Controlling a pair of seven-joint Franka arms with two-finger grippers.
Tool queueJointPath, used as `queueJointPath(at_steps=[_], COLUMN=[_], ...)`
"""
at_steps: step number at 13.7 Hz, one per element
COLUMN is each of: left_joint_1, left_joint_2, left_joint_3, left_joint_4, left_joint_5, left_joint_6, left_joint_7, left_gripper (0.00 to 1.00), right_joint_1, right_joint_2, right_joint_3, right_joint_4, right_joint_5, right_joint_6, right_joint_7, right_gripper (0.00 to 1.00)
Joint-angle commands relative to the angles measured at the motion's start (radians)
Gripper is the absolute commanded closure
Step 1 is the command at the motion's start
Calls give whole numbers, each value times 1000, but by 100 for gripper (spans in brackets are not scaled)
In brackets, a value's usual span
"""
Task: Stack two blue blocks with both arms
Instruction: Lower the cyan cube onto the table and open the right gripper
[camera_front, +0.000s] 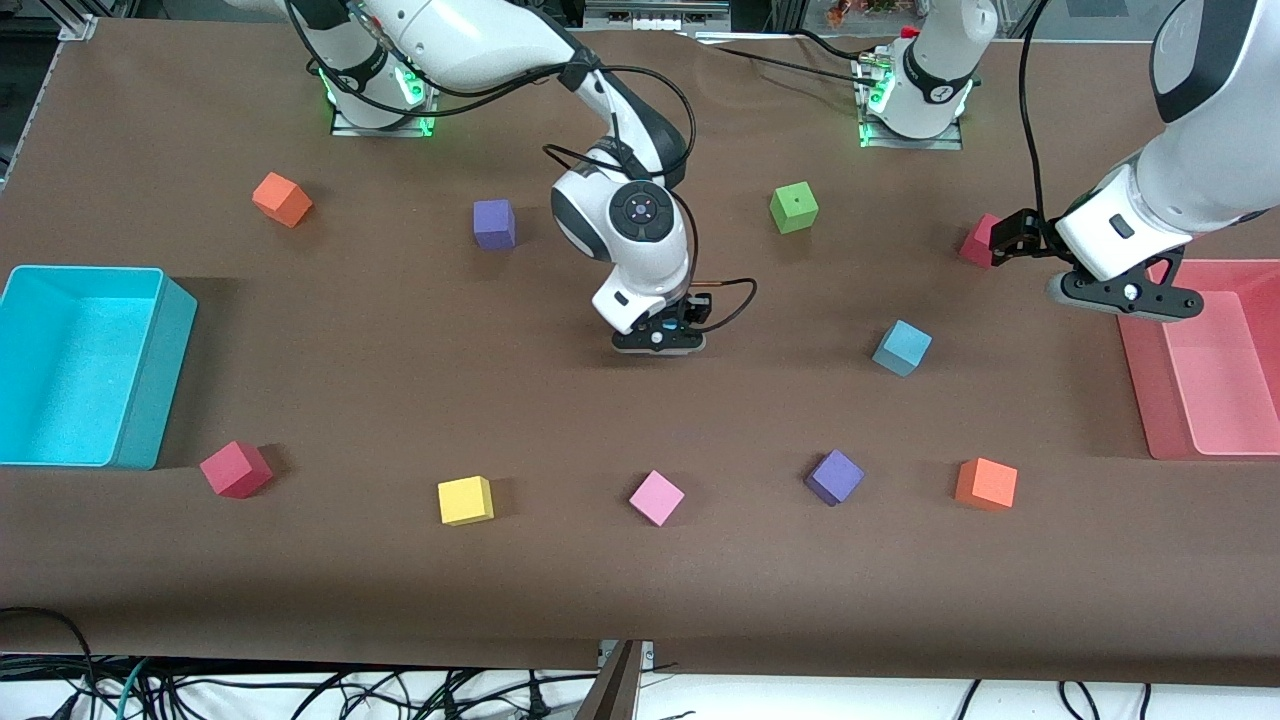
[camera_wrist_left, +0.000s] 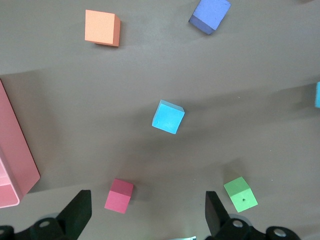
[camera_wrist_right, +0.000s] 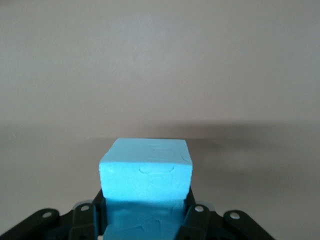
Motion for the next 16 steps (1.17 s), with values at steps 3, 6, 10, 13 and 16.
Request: queueJointPath(at_steps=[3, 6, 10, 13, 16], left_joint_1=[9, 7, 12, 12, 10], left_joint_2=[12, 13, 29, 29, 70], left_joint_3=[-4, -3, -3, -3, -3], left_joint_4=[22, 22, 22, 22, 22], left_joint_5=[-19, -16, -18, -18, -18], left_joint_6=[-7, -7, -7, -7, -9], left_joint_7=[6, 6, 6, 7, 7], left_gripper=[0, 0, 0, 0, 0], right_joint_1=[31, 38, 32, 13, -81], right_joint_2=[52, 52, 29, 1, -55], right_joint_3=[-4, -6, -10, -20, -14], right_joint_4=[38, 38, 47, 84, 97], right_joint_5=[24, 13, -32, -32, -22], right_joint_6=[24, 21, 10, -60, -122], right_joint_7=[36, 33, 6, -83, -392], right_gripper=[71, 7, 0, 0, 0])
